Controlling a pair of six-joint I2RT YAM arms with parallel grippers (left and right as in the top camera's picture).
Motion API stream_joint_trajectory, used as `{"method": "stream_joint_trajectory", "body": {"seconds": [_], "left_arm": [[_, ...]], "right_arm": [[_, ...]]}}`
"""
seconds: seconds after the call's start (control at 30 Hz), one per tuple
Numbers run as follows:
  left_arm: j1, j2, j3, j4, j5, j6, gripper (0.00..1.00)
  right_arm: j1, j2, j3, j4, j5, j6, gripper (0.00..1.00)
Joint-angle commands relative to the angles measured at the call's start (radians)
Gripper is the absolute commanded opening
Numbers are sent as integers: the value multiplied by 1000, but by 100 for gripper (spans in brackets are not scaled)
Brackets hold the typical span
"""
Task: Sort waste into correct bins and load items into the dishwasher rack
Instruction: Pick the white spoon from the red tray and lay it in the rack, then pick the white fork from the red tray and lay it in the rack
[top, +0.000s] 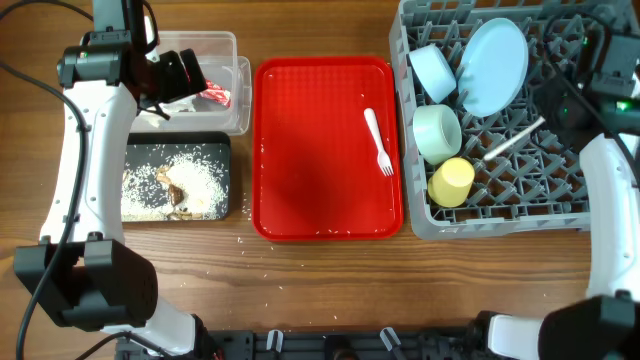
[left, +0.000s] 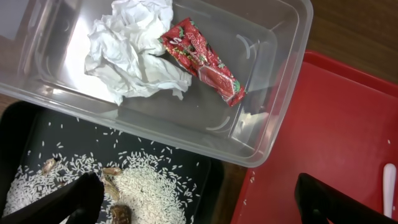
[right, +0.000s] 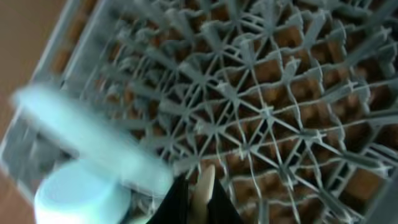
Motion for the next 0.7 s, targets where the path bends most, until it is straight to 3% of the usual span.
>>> {"method": "stream_joint_trajectory", "body": {"seconds": [0.0,0.07,0.1,0.17,0.2,0.33,0.47,0.57,0.67], "left_arm": [[-2,-19,21,3,-12,2,100],[-2,-19,21,3,-12,2,100],[-2,-19,21,3,-12,2,100],[-2,-19,21,3,-12,2,100],[-2,-19,21,3,-12,2,100],[-2,-19,21,3,-12,2,100],[-2,-19,21,3,-12,2,100],[-2,-19,21,3,-12,2,100],[-2,-19,21,3,-12,2,100]], "right_arm": [[-61,47,-72,83,33,140,4],[-84,65,-72,105,33,126,4],[-91,70,-72,111,33,120,16],[-91,69,-72,110,23,51,76],[-91,68,-72,111,0,9,88],[-90,8,-56,99,-200,-227,90],[-72,-191,-45,79,-498,-542,87],[42,-395,-45,-34,-518,-635,86],[209,-527,-45,-138,-492,-633,83]]}}
